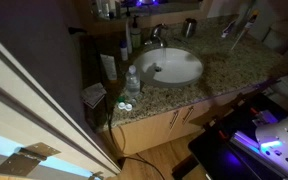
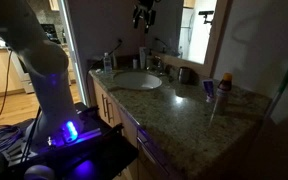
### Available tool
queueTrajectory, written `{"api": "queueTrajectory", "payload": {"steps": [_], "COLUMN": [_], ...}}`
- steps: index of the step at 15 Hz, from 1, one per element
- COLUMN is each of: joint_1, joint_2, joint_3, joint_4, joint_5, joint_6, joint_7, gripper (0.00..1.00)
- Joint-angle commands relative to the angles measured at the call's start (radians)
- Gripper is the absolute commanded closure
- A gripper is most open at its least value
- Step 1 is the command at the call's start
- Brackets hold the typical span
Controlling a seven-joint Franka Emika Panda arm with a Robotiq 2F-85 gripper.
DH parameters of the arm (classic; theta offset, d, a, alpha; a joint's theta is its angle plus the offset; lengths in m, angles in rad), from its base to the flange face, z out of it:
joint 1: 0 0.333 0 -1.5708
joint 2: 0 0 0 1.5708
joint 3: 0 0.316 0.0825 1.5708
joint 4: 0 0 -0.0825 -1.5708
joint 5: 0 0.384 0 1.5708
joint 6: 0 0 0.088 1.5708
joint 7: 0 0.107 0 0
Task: Move the handle of the tap slightly to the left
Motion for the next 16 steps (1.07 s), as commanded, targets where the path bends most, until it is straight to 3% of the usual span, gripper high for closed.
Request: {"api": "queueTrajectory", "payload": {"steps": [1,3,6,9,10,14,16], "joint_1": [-0.029,-0.014,0.003,0.006,-0.009,-0.012,0.015], "joint_2": [0.003,0.161,0.302,0.482,0.364,0.404,0.448], "joint_3": [0.024,0.029,0.066,0.113,0.112,0.123,0.145], "joint_4": [0.003,0.071,0.124,0.277,0.147,0.178,0.175], "joint_5": [0.007,0.010,0.042,0.109,0.070,0.074,0.011], "joint_6": [-0.003,-0.040,0.029,0.067,0.075,0.076,0.103], "joint_7": [-0.007,-0.026,-0.012,0.025,0.014,0.018,0.084], "gripper": [0.00,0.00,0.00,0.00,0.00,0.00,0.00]}}
